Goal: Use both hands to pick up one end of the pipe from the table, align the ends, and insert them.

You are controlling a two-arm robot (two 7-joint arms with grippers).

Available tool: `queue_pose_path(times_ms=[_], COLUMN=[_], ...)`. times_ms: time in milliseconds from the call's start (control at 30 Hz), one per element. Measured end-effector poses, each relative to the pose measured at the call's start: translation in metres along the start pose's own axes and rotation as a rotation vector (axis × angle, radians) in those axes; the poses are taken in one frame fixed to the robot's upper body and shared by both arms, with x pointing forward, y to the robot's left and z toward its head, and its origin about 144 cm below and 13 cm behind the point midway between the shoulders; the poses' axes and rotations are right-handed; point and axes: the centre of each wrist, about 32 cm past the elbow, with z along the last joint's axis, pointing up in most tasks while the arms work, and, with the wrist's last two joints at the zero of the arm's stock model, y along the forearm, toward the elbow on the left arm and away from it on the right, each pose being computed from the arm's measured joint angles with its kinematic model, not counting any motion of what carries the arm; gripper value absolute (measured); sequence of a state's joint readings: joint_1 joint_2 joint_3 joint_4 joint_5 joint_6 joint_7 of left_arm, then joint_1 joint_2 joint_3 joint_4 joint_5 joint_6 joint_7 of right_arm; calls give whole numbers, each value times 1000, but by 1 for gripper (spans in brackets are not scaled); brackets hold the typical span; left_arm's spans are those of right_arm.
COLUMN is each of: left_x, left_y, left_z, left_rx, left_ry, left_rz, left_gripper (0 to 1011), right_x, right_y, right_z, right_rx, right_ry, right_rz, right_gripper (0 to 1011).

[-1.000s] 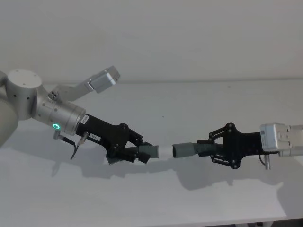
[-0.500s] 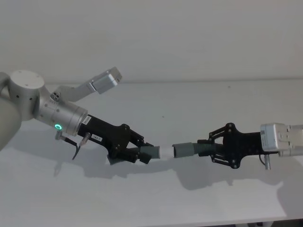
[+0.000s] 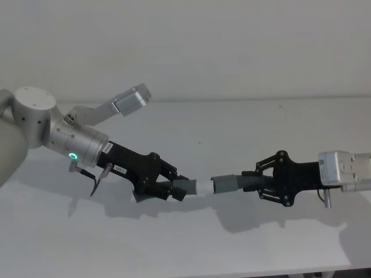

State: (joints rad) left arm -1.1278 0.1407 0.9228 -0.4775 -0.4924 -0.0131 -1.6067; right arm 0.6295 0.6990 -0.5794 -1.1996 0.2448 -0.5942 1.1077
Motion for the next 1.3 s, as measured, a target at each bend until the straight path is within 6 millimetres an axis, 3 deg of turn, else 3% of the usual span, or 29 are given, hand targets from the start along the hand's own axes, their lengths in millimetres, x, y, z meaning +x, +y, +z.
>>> queue_pose_path(times_ms=[1300], left_x=[-1], left_y=[-7], left_z=[-1], left_rx=[2], left_ry=[8], left_rz=[46], left_gripper=[353], right_x=[0], right_y=[0], right_z=[0], right_rx=[0], right_ry=[0], right_rz=[0], right_gripper=[223])
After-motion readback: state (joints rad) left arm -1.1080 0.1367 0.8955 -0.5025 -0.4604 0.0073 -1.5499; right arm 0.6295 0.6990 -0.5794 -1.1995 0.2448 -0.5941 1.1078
